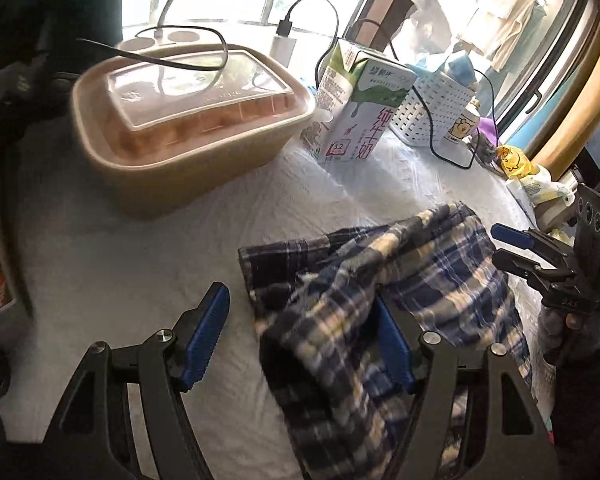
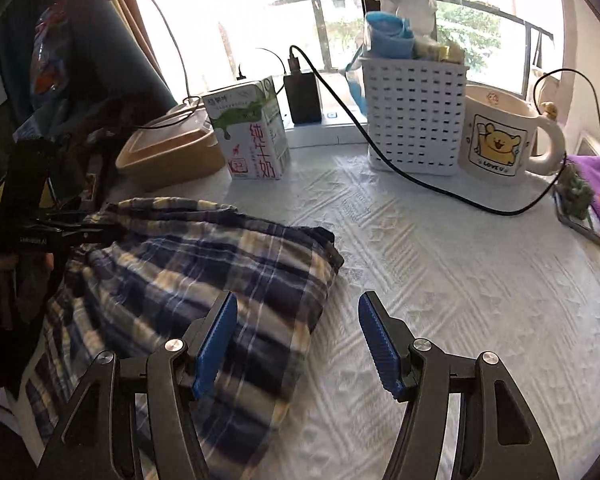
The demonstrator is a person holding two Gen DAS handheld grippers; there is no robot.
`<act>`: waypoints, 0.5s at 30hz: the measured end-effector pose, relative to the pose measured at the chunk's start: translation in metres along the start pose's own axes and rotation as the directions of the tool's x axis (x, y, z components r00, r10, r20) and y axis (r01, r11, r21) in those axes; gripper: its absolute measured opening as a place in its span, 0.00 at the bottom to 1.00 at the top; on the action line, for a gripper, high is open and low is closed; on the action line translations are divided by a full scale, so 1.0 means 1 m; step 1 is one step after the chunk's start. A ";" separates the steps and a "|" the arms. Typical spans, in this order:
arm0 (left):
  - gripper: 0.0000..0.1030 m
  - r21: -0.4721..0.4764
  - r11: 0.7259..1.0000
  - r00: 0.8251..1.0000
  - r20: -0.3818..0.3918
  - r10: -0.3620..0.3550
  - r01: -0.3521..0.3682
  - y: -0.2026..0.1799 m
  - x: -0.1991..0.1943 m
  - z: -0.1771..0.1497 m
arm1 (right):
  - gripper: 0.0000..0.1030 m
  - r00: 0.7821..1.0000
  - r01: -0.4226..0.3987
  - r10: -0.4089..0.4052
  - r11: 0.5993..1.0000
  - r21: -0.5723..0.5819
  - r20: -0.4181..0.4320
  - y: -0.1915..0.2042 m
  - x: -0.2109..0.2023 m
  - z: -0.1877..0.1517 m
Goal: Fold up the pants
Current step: 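Grasp the folded pants' edge with the left gripper while the right gripper grasps fabric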
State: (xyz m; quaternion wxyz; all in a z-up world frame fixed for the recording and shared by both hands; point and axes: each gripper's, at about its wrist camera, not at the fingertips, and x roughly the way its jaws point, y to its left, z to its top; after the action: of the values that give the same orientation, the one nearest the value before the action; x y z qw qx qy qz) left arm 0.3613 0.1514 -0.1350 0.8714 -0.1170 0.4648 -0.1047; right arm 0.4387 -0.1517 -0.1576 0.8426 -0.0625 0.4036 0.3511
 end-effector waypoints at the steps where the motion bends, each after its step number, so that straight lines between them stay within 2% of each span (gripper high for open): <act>1: 0.69 -0.014 1.000 1.000 -0.001 -0.009 0.009 0.001 0.003 0.000 | 0.63 1.000 0.003 -0.003 1.000 0.005 -0.005 -0.001 0.004 0.002; 6: 0.69 0.046 0.998 0.999 0.013 0.038 -0.038 -0.010 0.009 -0.003 | 0.63 1.000 -0.014 0.014 1.000 0.025 -0.014 -0.001 0.021 0.008; 9: 0.69 0.045 0.997 0.998 0.025 0.056 -0.057 -0.013 0.011 -0.002 | 0.63 1.000 -0.018 0.018 0.999 0.027 -0.024 0.000 0.032 0.009; 12: 0.69 0.097 0.991 0.995 0.035 0.090 -0.093 -0.021 0.016 -0.003 | 0.63 0.999 -0.023 0.024 0.999 0.022 -0.022 0.002 0.034 0.010; 15: 0.69 0.098 0.990 0.995 0.046 0.094 -0.098 -0.023 0.017 -0.003 | 0.63 0.999 -0.026 0.027 0.999 0.034 -0.028 0.001 0.037 0.010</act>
State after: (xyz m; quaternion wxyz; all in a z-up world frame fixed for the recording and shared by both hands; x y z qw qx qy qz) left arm 0.3660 0.1248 -0.1429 0.8895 -0.0528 0.4462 -0.0833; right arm 0.4603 -0.1272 -0.1770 0.8330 -0.0480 0.4222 0.3543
